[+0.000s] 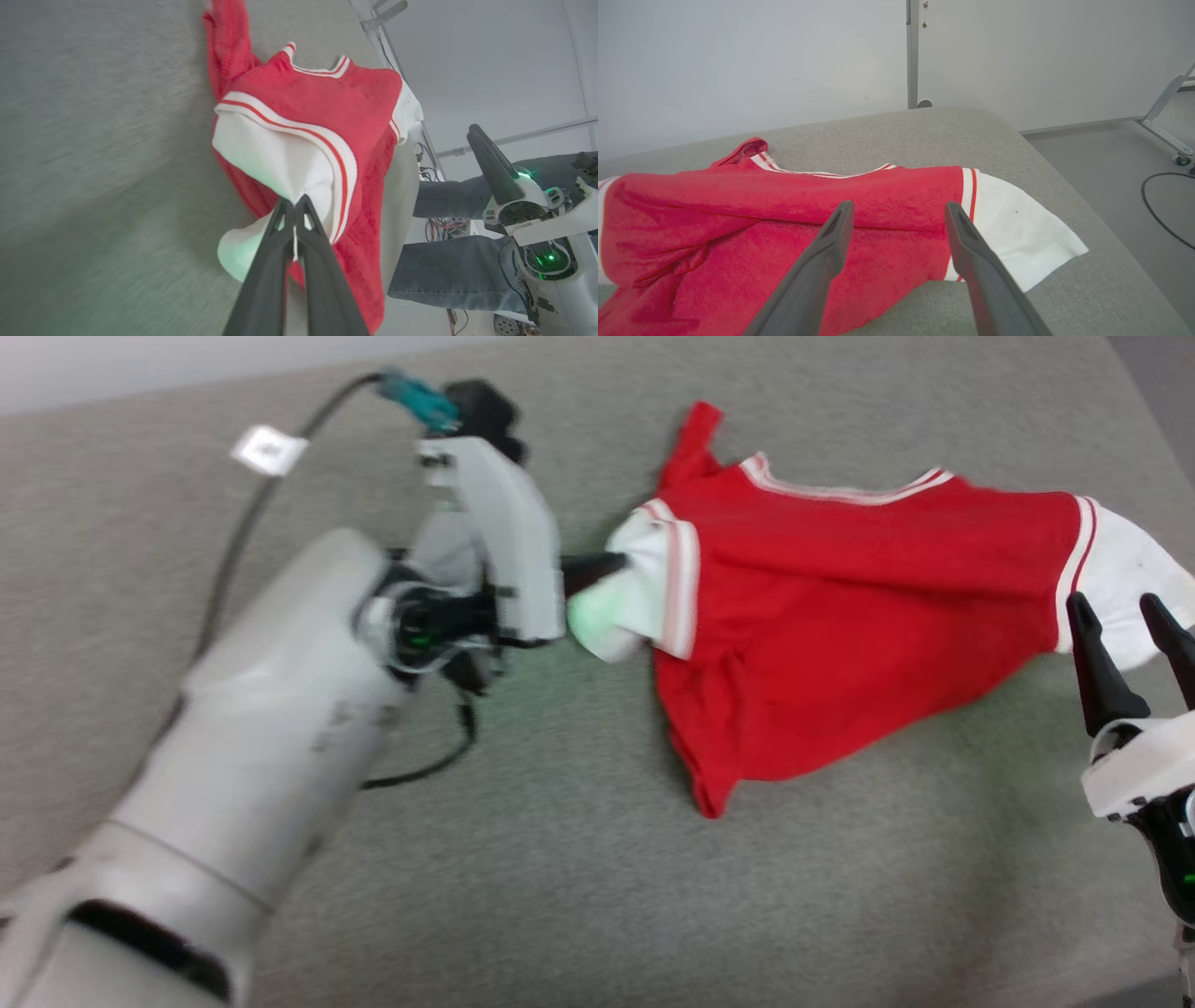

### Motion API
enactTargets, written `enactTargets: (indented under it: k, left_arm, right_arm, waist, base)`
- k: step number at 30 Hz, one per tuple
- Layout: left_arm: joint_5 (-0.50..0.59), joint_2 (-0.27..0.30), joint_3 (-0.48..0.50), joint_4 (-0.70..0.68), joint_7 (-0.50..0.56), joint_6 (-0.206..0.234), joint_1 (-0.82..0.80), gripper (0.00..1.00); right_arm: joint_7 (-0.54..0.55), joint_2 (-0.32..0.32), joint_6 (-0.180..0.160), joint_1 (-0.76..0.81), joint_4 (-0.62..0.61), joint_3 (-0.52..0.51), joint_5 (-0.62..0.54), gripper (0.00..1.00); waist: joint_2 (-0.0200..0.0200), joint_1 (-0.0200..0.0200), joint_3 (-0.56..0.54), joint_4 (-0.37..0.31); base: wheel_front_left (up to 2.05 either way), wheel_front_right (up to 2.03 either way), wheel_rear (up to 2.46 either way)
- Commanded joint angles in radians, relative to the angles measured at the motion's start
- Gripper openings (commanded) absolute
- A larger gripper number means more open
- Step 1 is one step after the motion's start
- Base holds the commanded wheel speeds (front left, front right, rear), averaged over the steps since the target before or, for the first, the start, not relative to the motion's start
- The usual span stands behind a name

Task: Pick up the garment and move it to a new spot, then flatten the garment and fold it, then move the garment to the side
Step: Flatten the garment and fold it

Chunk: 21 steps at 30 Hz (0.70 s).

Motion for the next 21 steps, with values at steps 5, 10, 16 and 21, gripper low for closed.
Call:
enactTargets:
  k: [5, 10, 16, 21]
  left_arm:
    - [-0.019, 0.111, 0.008, -0.014, -0.004, -0.002, 0.034, 0.0]
    - [0.012, 0.241, -0.019, -0.005, 0.014, -0.002, 0.072, 0.0]
    - [0.084, 0.305, -0.079, 0.037, -0.008, -0.002, 0.111, 0.0]
    - [0.101, 0.29, -0.11, 0.054, -0.043, -0.002, 0.14, 0.0]
  right_arm:
    - [0.025, -0.002, -0.001, 0.041, -0.025, -0.015, -0.018, 1.0]
    - [0.057, -0.001, -0.001, 0.066, -0.053, -0.026, -0.025, 1.0]
    - [0.092, 0.002, -0.001, 0.086, -0.087, -0.039, -0.036, 1.0]
    - [0.12, -0.006, -0.001, 0.096, -0.104, -0.036, -0.04, 1.0]
  waist:
    - [0.0, 0.0, -0.1, 0.145]
    - [0.0, 0.0, -0.135, 0.21]
    - [0.0, 0.0, -0.146, 0.248]
    - [0.0, 0.0, -0.142, 0.249]
  base:
    - [0.0, 0.0, 0.0]
    - [0.0, 0.0, 0.0]
    - [0.0, 0.0, 0.0]
    - [0.0, 0.0, 0.0]
